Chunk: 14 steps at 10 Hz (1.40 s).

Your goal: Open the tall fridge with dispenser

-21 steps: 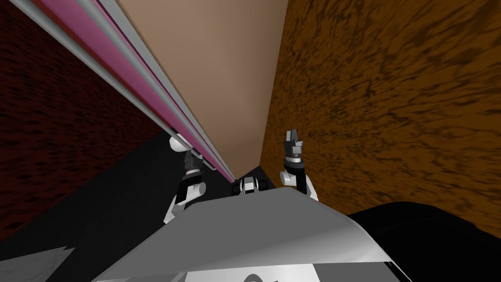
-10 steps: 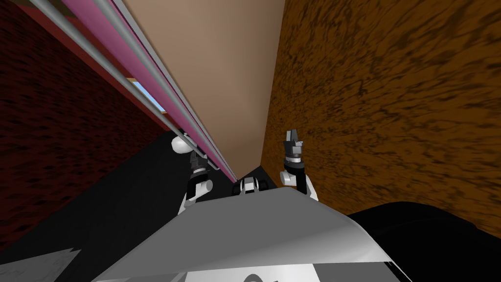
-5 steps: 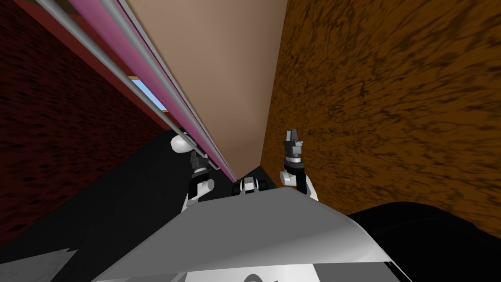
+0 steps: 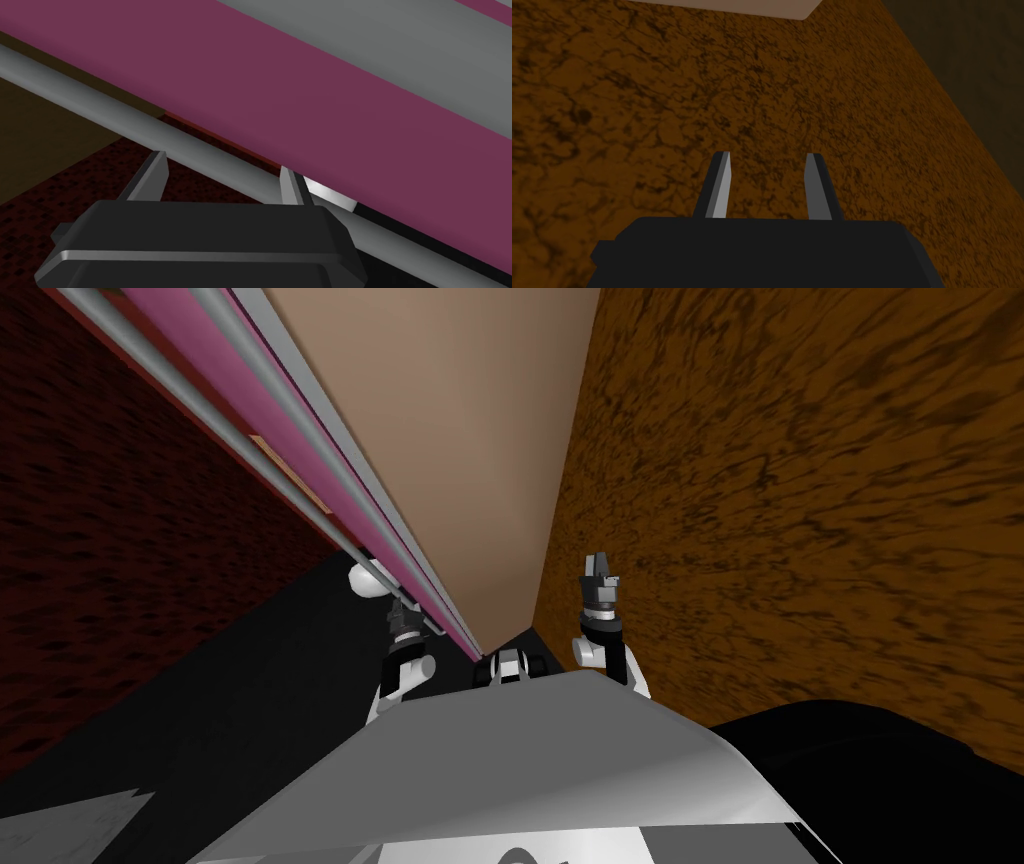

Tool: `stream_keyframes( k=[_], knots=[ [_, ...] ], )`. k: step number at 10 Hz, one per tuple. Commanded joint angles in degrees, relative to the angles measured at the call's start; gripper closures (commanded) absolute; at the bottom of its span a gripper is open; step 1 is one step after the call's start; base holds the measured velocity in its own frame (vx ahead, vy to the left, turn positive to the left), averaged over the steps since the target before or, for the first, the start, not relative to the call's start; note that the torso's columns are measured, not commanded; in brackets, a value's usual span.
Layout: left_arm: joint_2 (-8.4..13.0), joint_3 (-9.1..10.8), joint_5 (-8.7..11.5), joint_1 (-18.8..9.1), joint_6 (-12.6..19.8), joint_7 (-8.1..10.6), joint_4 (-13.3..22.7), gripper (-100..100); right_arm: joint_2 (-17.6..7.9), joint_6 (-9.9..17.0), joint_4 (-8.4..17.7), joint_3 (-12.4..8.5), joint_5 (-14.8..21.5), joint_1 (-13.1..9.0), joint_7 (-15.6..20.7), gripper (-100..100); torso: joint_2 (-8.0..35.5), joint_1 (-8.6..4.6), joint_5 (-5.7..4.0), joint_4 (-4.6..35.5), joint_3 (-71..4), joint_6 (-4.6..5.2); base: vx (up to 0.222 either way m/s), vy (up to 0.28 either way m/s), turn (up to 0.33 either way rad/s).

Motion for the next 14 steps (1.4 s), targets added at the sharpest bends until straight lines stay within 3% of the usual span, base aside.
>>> stream_keyframes(
  k=[1,5,10,11,14],
  knots=[
    [-0.08,-0.62,-0.12,-0.98,-2.74,0.37,2.2,100,0.0,0.0,0.0,0.0,0.0,0.0,0.0,0,0.03,0.04,0.06,-0.04,0.09,-0.05,-0.042,0.016,-0.04],
    [2.11,-1.98,0.28,-0.53,-1.68,1.71,1.33,100,-0.02,0.01,0.01,-0.02,0.0,0.0,0.0,0,0.17,0.62,0.25,-0.05,0.14,-0.28,-0.042,0.148,-0.06],
    [6.4,-4.72,0.93,-0.32,-0.79,4.26,0.21,100,-0.03,0.01,0.01,-0.03,0.0,-0.01,0.0,0,-0.3,0.14,0.04,-0.02,-0.17,0.08,-0.068,0.327,-0.11],
    [6.4,-4.72,0.93,-0.32,-0.79,4.26,0.21,100,-0.04,0.01,0.01,-0.03,-0.01,0.0,0.0,0,-0.36,0.06,-0.04,0.06,-0.22,0.12,-0.055,0.291,-0.042],
    [9.61,-6.78,1.42,-0.17,-0.12,6.17,-0.62,100,-0.03,0.0,0.01,-0.02,0.0,0.0,0.0,0,-0.04,-0.21,-0.06,0.04,-0.02,0.02,-0.076,0.305,-0.132]
  ],
)
